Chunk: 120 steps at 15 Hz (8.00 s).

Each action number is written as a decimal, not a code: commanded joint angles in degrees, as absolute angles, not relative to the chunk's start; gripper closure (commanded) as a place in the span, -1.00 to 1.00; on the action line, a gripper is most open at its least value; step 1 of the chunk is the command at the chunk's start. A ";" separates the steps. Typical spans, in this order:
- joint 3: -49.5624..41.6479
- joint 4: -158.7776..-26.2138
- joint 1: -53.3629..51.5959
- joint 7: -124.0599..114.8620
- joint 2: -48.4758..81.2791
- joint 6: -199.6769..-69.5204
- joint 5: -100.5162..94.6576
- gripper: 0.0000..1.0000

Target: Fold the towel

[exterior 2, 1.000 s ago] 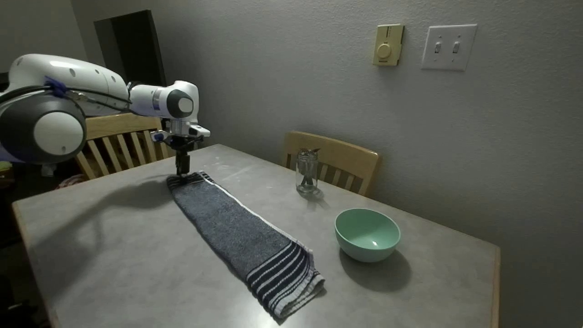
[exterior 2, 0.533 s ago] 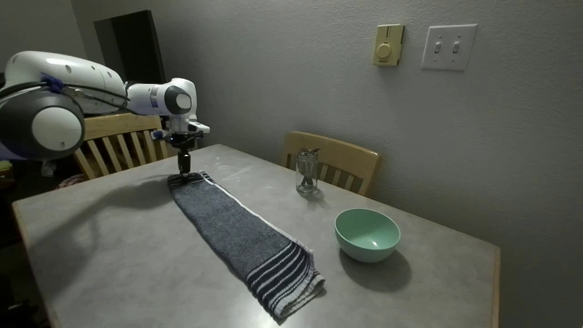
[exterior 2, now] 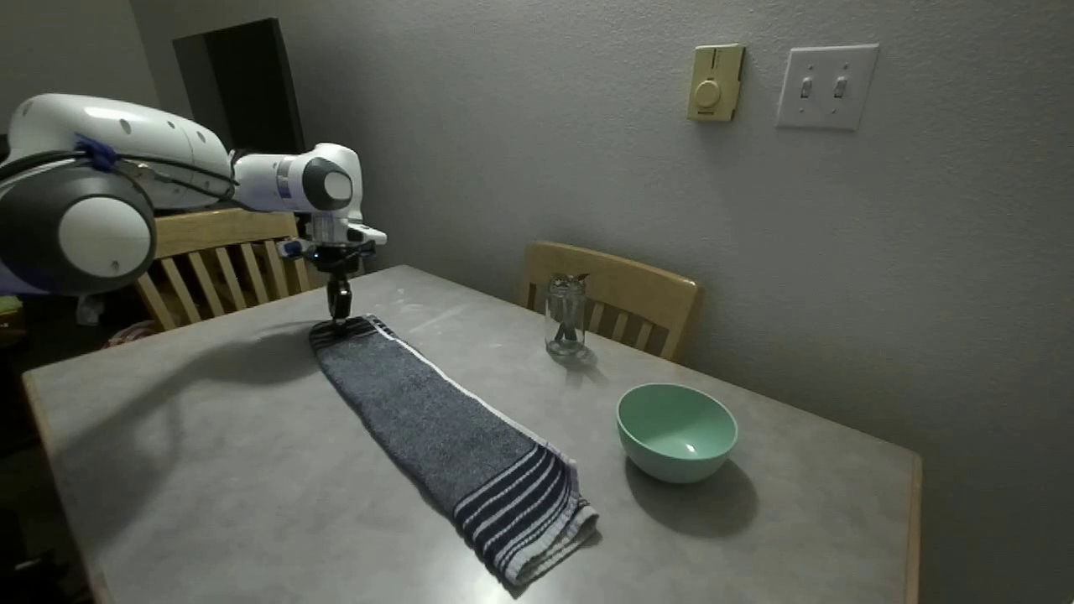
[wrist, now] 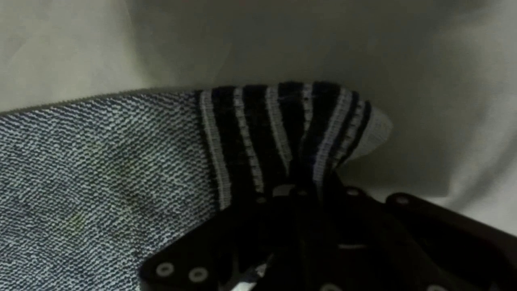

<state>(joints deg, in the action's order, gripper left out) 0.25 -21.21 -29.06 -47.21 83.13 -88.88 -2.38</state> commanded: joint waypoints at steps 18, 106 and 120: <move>-1.45 -20.20 -29.34 -25.19 80.21 -96.32 -6.24 0.95; -7.85 -20.28 -19.56 -30.87 61.56 -60.75 -11.15 0.81; -4.67 -20.95 -17.09 -33.26 63.13 -53.69 -5.34 0.95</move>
<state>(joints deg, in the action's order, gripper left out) -6.83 -21.35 -18.78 -31.14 63.12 -58.11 -8.61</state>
